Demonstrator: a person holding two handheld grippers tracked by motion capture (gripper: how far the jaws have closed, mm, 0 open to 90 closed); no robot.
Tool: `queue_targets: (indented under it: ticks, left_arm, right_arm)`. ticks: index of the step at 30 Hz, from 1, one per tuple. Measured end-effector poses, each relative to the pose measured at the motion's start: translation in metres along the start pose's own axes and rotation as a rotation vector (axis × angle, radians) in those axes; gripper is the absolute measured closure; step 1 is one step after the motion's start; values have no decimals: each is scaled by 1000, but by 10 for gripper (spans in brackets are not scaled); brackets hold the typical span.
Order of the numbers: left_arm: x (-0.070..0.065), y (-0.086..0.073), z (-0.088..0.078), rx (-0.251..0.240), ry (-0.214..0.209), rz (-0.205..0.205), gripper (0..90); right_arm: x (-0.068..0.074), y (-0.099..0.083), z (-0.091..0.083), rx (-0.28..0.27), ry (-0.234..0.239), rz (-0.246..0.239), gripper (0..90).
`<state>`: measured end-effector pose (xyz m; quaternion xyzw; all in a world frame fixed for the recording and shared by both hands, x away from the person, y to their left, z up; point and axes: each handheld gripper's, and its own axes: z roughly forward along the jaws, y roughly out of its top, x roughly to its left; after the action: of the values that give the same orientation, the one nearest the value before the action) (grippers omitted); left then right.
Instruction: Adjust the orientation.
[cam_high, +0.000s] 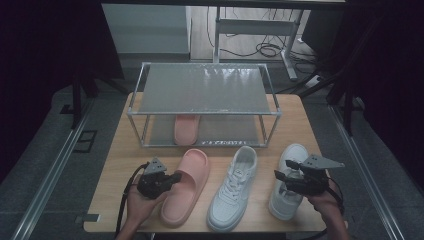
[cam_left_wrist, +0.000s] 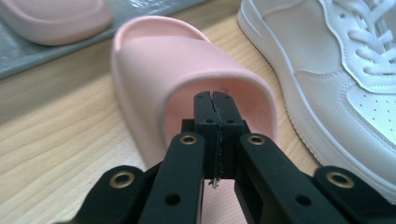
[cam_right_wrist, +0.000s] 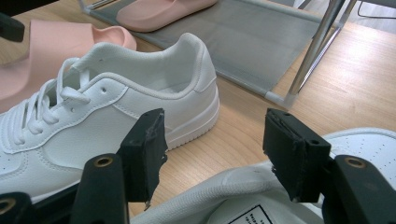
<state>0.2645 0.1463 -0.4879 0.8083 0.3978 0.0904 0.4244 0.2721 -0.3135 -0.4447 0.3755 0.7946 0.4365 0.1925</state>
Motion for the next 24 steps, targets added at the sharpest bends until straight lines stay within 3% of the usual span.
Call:
queue_targets:
  ticks: [8,15,24]
  left_arm:
    - [-5,-3,12,33,-15,8,900]
    - [-2,-6,17,55,-10,-4,900]
    - [8,-9,16,63,34,-19,900]
  right_arm:
    - [1,0,0,1,3,-3,396]
    - [0,0,1,2,2,-2,396]
    - [0,-1,2,7,5,1,396]
